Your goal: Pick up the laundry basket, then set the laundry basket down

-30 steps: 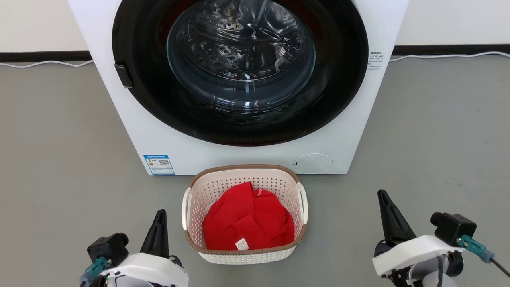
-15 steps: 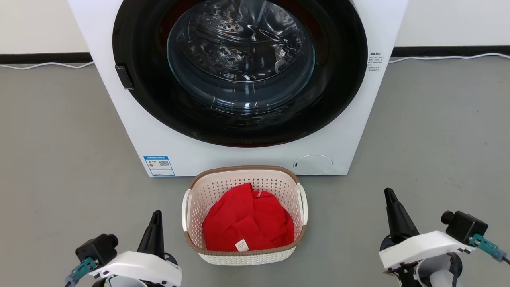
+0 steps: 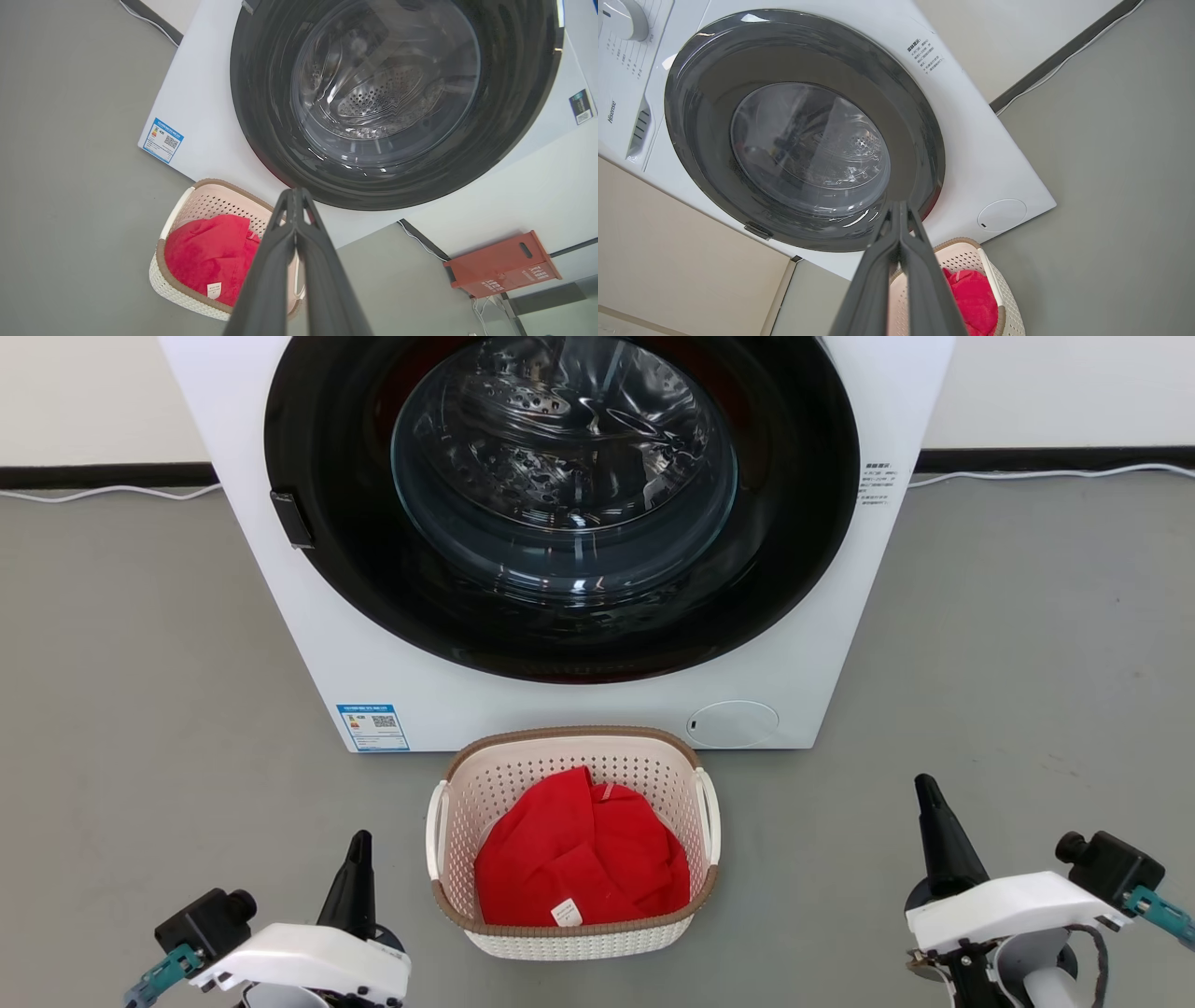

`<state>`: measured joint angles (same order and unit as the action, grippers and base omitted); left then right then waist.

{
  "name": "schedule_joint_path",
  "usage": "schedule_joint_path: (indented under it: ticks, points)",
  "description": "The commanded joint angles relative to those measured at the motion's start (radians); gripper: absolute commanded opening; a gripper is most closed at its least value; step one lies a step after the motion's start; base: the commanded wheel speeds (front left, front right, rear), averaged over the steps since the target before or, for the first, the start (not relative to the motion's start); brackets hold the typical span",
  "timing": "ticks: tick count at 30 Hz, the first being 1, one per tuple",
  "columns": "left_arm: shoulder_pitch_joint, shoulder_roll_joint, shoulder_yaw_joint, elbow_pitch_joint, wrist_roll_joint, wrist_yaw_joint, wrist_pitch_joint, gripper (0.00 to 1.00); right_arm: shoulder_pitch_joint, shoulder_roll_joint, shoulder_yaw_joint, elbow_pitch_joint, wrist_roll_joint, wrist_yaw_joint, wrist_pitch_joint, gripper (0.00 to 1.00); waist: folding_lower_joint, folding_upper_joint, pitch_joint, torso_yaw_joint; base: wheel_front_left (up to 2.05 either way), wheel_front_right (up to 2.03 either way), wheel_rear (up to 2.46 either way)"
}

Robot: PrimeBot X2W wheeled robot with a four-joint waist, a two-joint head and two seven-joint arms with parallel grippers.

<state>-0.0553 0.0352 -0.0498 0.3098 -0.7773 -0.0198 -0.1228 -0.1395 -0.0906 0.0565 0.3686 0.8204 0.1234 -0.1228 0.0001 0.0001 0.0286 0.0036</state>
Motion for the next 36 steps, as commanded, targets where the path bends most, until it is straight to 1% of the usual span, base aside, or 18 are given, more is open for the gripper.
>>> schedule_joint_path:
  ticks: [1, 36]
  points:
    - [-0.038, 0.007, 0.021, -0.032, -0.036, -0.016, 0.010, 0.00, -0.012, -0.003, -0.005, -0.033, 0.034, 0.003, 0.011, 0.00, -0.0001, -0.0001, -0.001, 0.000, 0.00, 0.00, 0.00]
    - [-0.045, 0.010, 0.086, -0.047, -0.398, -0.059, 0.113, 0.00, 0.008, 0.016, -0.080, -0.075, 0.377, 0.005, 0.113, 0.00, -0.0001, -0.0001, -0.012, -0.002, 0.00, 0.00, 0.00]
